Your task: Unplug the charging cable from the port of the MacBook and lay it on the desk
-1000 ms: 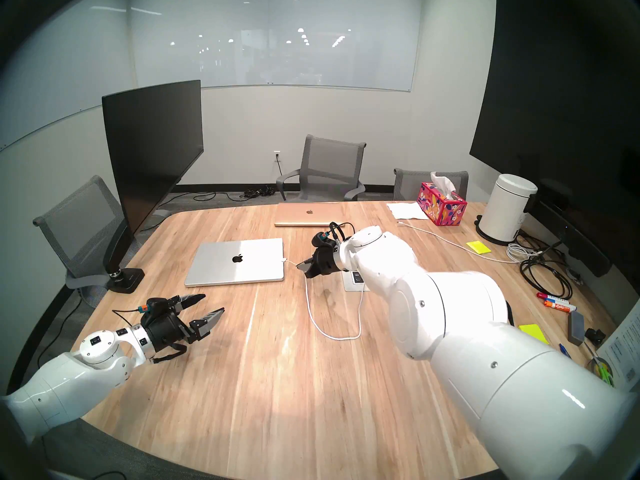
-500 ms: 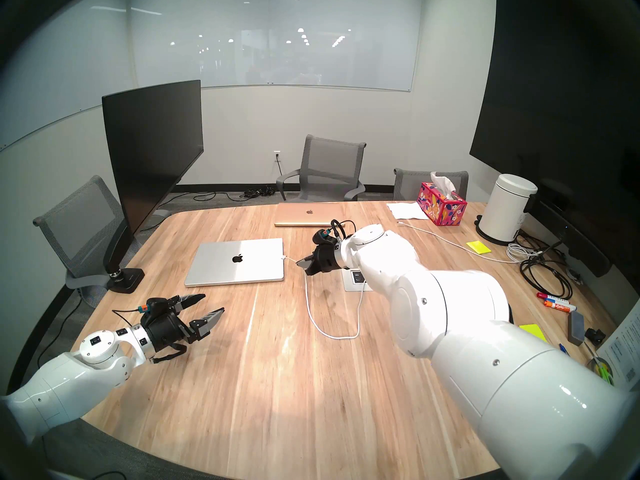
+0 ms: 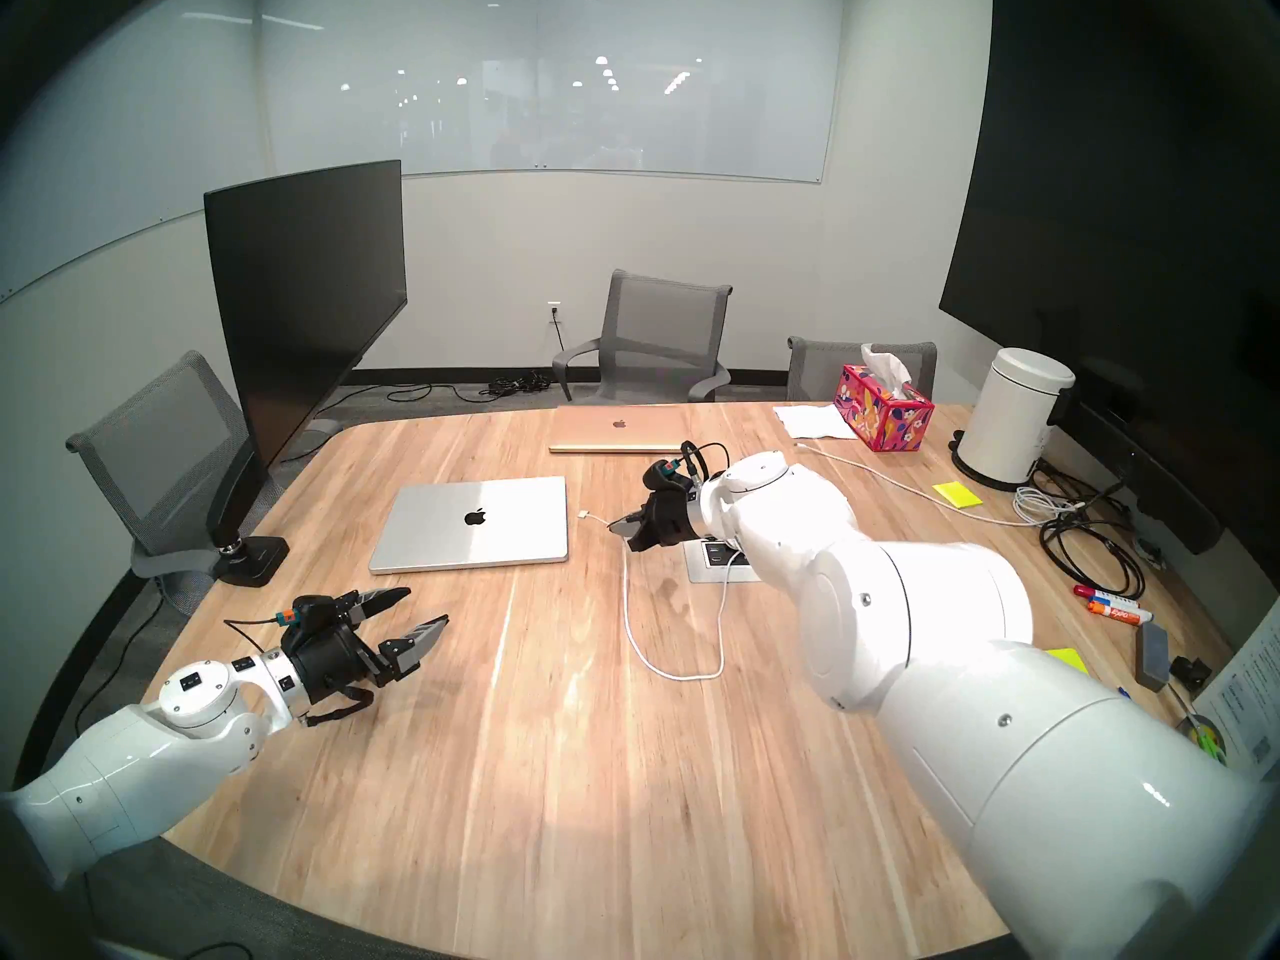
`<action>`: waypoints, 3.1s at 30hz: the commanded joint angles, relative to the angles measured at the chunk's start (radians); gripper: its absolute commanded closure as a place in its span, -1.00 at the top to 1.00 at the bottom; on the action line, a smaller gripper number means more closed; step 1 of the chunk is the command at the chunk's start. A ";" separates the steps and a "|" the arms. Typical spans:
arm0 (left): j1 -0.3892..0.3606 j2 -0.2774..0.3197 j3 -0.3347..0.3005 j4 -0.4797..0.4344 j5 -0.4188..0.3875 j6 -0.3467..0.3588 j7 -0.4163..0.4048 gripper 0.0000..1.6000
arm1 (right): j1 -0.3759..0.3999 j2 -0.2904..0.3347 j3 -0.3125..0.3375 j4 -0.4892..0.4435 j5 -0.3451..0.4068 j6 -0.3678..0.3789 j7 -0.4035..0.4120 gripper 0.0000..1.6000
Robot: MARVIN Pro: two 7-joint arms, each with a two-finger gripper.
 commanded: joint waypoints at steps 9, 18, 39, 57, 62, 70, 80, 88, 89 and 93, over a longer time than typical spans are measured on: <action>-0.003 -0.001 -0.006 -0.010 0.001 -0.014 0.003 1.00 | -0.005 0.080 0.046 0.002 0.029 -0.045 0.095 -1.00; -0.003 0.000 -0.006 -0.009 0.001 -0.014 0.003 1.00 | -0.016 0.121 0.070 0.016 0.037 -0.071 0.150 -1.00; -0.005 0.001 -0.003 -0.008 -0.001 -0.012 0.003 1.00 | -0.050 0.190 0.126 0.021 0.053 -0.125 0.270 -1.00; -0.006 0.002 -0.002 -0.008 -0.002 -0.012 0.003 1.00 | -0.067 0.200 0.155 0.021 0.050 -0.160 0.333 -0.30; -0.006 0.002 -0.001 -0.008 -0.002 -0.013 0.003 1.00 | -0.071 0.201 0.157 0.021 0.045 -0.165 0.339 -0.30; -0.007 0.002 0.000 -0.008 -0.003 -0.013 0.003 1.00 | -0.073 0.202 0.161 0.021 0.043 -0.177 0.345 0.79; -0.007 0.003 0.000 -0.008 -0.003 -0.013 0.004 1.00 | -0.066 0.198 0.167 0.016 0.043 -0.197 0.350 0.74; -0.008 0.003 0.001 -0.008 -0.004 -0.013 0.004 1.00 | -0.052 0.196 0.186 0.010 0.053 -0.217 0.369 0.40; -0.008 0.003 0.001 -0.008 -0.004 -0.012 0.003 1.00 | -0.049 0.195 0.189 0.009 0.055 -0.219 0.372 0.40; -0.009 0.004 0.002 -0.007 -0.004 -0.012 0.003 1.00 | -0.033 0.191 0.209 0.006 0.066 -0.232 0.398 0.37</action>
